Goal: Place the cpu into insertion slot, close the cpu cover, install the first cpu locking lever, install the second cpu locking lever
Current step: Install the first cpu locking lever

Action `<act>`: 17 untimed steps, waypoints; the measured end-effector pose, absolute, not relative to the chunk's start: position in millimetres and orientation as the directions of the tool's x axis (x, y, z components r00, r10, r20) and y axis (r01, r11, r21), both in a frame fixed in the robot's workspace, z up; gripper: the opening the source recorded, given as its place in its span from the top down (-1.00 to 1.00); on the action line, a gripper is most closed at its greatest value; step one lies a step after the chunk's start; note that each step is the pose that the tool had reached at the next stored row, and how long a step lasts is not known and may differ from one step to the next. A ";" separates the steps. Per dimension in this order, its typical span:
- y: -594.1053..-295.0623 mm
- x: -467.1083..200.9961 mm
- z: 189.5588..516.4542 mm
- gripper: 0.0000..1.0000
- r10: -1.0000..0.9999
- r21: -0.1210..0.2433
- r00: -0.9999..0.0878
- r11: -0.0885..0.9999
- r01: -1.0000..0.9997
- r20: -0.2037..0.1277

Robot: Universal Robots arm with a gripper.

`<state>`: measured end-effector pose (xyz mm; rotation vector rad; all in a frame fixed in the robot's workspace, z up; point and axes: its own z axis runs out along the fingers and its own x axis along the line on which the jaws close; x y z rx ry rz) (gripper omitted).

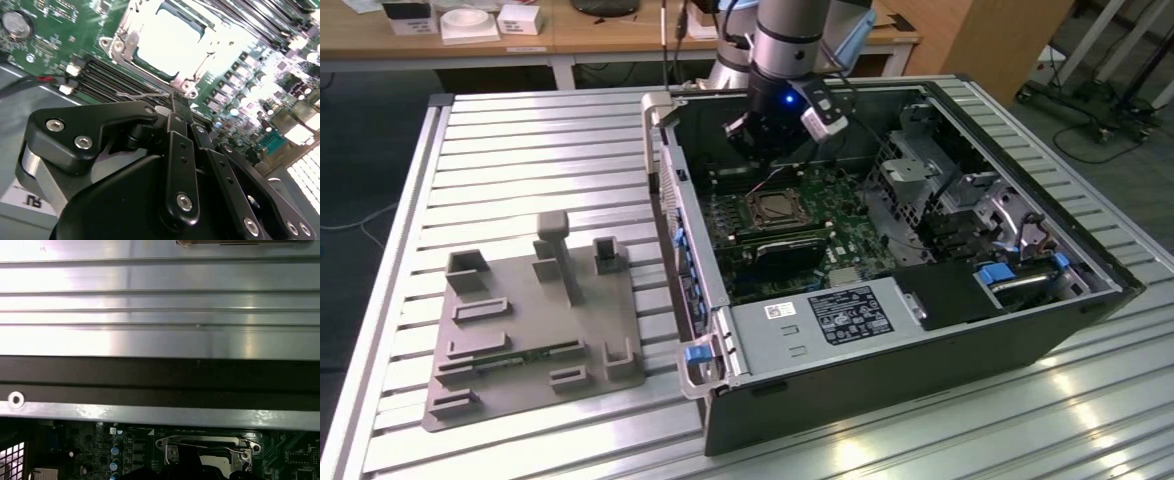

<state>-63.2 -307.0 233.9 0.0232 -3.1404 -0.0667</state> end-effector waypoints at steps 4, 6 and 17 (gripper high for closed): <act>-306.9 -53.1 232.7 0.80 -0.015 0.042 -1.000 0.999 -0.015 0.000; -306.8 -49.1 231.8 0.80 -0.015 0.043 -1.000 0.999 -0.015 0.000; -306.1 -43.9 229.3 0.80 -0.015 0.042 -1.000 0.999 -0.015 0.001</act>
